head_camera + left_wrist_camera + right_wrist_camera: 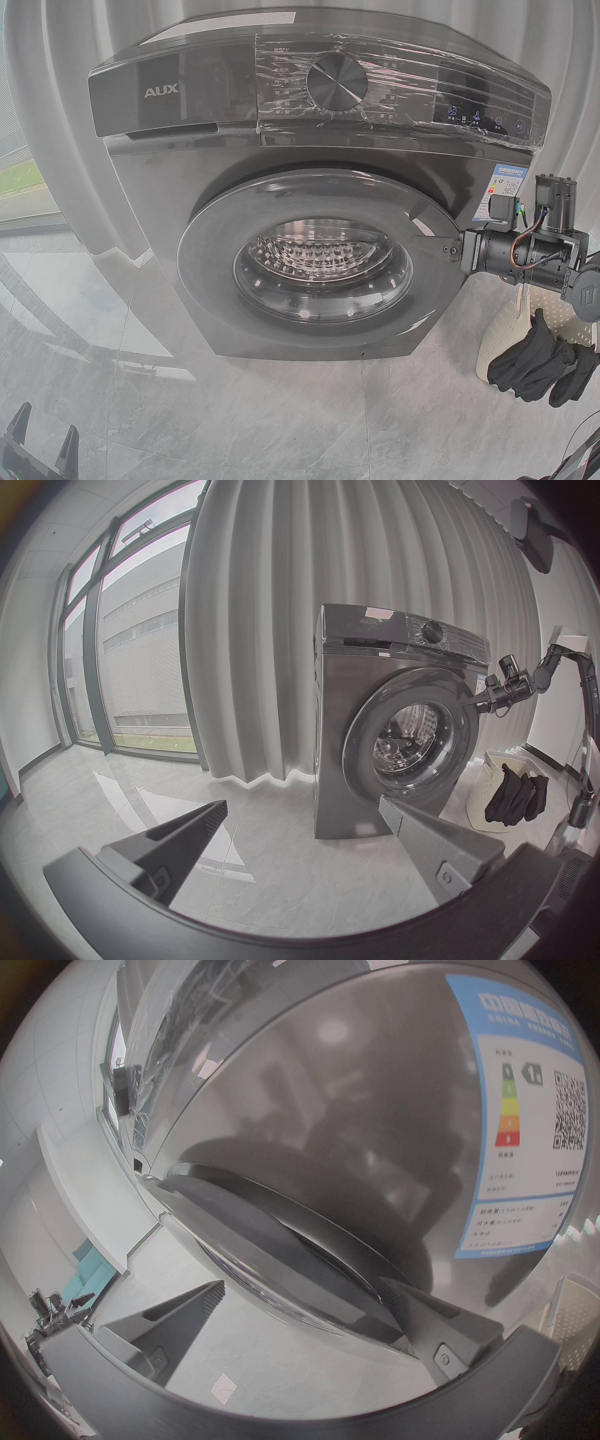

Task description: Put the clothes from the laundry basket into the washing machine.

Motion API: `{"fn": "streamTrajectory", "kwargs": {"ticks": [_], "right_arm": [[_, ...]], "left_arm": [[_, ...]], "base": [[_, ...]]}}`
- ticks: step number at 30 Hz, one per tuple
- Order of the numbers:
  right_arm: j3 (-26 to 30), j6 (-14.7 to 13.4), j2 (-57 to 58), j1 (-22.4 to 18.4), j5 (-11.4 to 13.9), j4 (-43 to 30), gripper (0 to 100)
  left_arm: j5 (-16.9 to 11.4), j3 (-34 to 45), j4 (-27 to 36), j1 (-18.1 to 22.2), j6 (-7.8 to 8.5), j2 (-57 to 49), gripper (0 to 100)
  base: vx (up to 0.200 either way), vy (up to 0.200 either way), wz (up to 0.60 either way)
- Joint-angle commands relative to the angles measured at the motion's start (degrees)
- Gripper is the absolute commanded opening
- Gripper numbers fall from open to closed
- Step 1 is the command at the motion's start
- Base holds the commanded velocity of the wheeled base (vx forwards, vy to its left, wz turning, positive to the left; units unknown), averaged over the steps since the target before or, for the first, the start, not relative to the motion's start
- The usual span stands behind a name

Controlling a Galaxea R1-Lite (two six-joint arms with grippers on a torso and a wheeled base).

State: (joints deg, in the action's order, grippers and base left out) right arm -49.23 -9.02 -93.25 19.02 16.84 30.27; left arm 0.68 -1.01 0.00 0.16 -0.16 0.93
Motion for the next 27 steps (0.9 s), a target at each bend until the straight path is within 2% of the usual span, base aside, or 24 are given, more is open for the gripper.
{"fn": "streamTrajectory", "kwargs": {"ticks": [1, 16, 22, 27], "right_arm": [[1.5, 0.1, -0.1, 0.7, 0.1, 0.1, 100], [13.2, 0.1, 15.6, 0.7, 0.5, 0.0, 100], [15.7, 0.0, 17.3, 0.7, 1.7, 0.1, 100], [16.3, 0.0, 16.6, 0.8, 1.8, 0.1, 100]], "left_arm": [[0.0, 1.0, 0.0, 0.0, -0.02, -0.7, 100], [0.0, 1.0, 0.0, 0.0, -0.02, -0.7, 100], [0.0, 1.0, 0.0, 0.0, -0.02, -0.7, 100], [0.0, 1.0, 0.0, 0.0, -0.02, -0.7, 100]], "base": [[0.000, 0.000, 0.00], [0.000, 0.000, 0.00], [0.000, 0.000, 0.00], [0.000, 0.000, 0.00]]}}
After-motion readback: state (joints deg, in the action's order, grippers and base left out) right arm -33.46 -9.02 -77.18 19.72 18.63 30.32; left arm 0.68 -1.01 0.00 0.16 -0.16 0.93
